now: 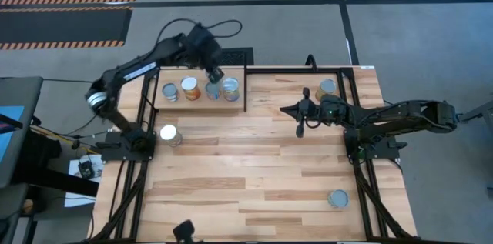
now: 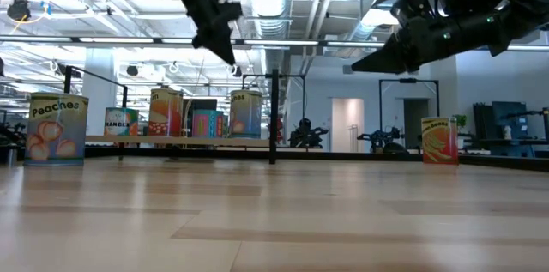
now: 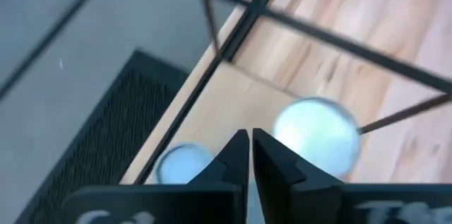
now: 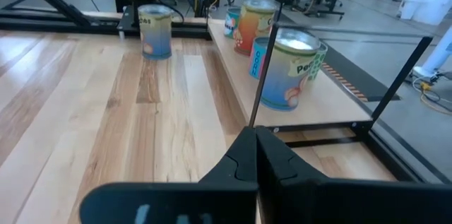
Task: Pick and place cans onto a shelf
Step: Put the canned green beans on the shelf
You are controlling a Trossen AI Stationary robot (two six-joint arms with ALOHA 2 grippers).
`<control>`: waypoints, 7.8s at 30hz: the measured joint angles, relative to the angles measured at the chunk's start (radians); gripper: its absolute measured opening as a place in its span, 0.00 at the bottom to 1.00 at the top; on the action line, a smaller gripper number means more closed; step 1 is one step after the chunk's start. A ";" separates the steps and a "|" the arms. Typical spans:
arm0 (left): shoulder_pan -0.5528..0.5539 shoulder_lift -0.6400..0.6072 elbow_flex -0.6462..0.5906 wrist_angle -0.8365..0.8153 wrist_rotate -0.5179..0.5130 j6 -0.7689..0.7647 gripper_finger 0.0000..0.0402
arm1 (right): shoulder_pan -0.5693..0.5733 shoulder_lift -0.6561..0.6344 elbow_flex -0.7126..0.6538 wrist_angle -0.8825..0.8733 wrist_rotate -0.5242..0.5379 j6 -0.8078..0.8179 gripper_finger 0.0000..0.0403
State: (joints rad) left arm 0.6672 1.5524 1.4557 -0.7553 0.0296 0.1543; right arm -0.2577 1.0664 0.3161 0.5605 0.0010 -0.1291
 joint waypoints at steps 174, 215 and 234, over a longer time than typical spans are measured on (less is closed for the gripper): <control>-0.647 -0.599 -1.165 1.290 -0.150 -0.046 0.00 | 0.337 0.913 1.235 -0.985 0.165 0.049 0.30; -0.753 -0.304 -0.716 0.711 -0.177 -0.193 0.09 | 0.130 0.197 0.166 -0.008 0.051 -0.007 0.03; -0.778 -0.015 -0.512 0.516 -0.268 -0.155 0.23 | 0.130 0.191 0.163 0.000 0.050 -0.011 0.02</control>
State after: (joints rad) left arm -0.1112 1.5377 0.9432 -0.2395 -0.2381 -0.0004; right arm -0.1272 1.2572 0.4793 0.5610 0.0513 -0.1398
